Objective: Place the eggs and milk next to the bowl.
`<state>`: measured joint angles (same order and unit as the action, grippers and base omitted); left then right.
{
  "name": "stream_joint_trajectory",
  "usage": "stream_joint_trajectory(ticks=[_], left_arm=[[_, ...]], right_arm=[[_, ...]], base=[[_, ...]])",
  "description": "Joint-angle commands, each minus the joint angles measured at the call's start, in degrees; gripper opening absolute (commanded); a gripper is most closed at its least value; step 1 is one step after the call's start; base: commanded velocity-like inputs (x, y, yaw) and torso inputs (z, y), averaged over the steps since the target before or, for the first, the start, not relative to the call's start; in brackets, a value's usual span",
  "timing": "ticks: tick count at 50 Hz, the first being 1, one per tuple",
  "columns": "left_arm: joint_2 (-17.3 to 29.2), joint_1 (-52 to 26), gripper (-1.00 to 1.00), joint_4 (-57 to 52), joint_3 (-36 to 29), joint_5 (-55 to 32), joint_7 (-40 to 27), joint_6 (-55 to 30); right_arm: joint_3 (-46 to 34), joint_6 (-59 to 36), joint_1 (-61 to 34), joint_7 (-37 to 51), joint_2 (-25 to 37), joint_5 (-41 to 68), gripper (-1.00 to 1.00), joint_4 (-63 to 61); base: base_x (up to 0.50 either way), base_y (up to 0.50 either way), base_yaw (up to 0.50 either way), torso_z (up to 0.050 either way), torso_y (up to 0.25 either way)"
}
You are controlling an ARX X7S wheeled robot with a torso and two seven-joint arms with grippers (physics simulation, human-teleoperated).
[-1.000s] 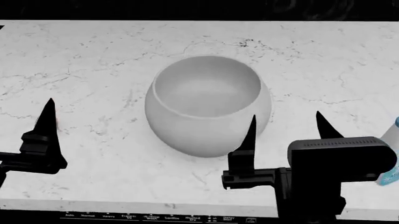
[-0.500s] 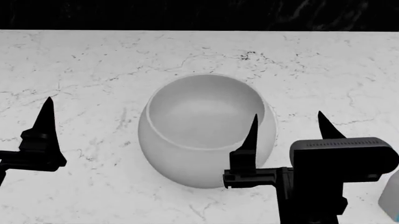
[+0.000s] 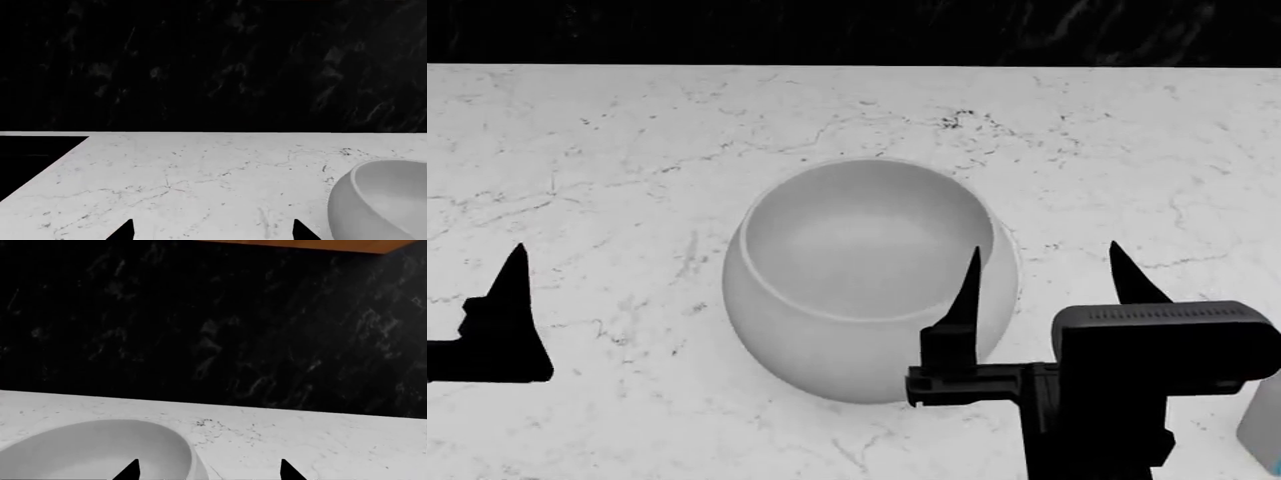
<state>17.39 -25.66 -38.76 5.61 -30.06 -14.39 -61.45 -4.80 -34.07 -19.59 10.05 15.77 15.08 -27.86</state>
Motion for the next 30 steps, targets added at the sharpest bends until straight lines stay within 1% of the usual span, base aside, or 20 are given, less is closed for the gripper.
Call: stream_joint_trajectory(ticks=[1,5,16,26,30], left_arm=[[0.5,-0.9,1.0,-1.8,2.4,-3.5,-3.1,-11.1],[0.3,-0.8,1.0,-2.1,3.7,-4.5,-3.6,-13.1],[0.7,0.7,1.0,0.4,4.5,-4.5,-3.6,-13.1],[1.9,2.1,1.0,5.2,2.9,-2.2,-3.2,-9.3],[2.3,1.9,1.0,8.3,1.0,-0.8,-2.7,-7.2]], right_arm=[[0.4,0.9,0.8,0.2,0.1,0.5,1.0,0.1],[0.3,0.9,0.9,0.3,0.1,0.6,1.0,0.0],[0.3,1.5,1.3,0.4,0.3,1.0,1.0,0.2],[0.1,1.0,1.0,0.8,0.5,1.2,1.0,-0.1],[0.1,0.6,0.8,0.9,0.7,1.3,1.0,-0.3]], base=[[0.0,0.0,0.0,0.0,0.0],[0.0,0.0,0.0,0.0,0.0],[0.0,0.0,0.0,0.0,0.0],[0.0,0.0,0.0,0.0,0.0],[0.0,0.0,0.0,0.0,0.0]])
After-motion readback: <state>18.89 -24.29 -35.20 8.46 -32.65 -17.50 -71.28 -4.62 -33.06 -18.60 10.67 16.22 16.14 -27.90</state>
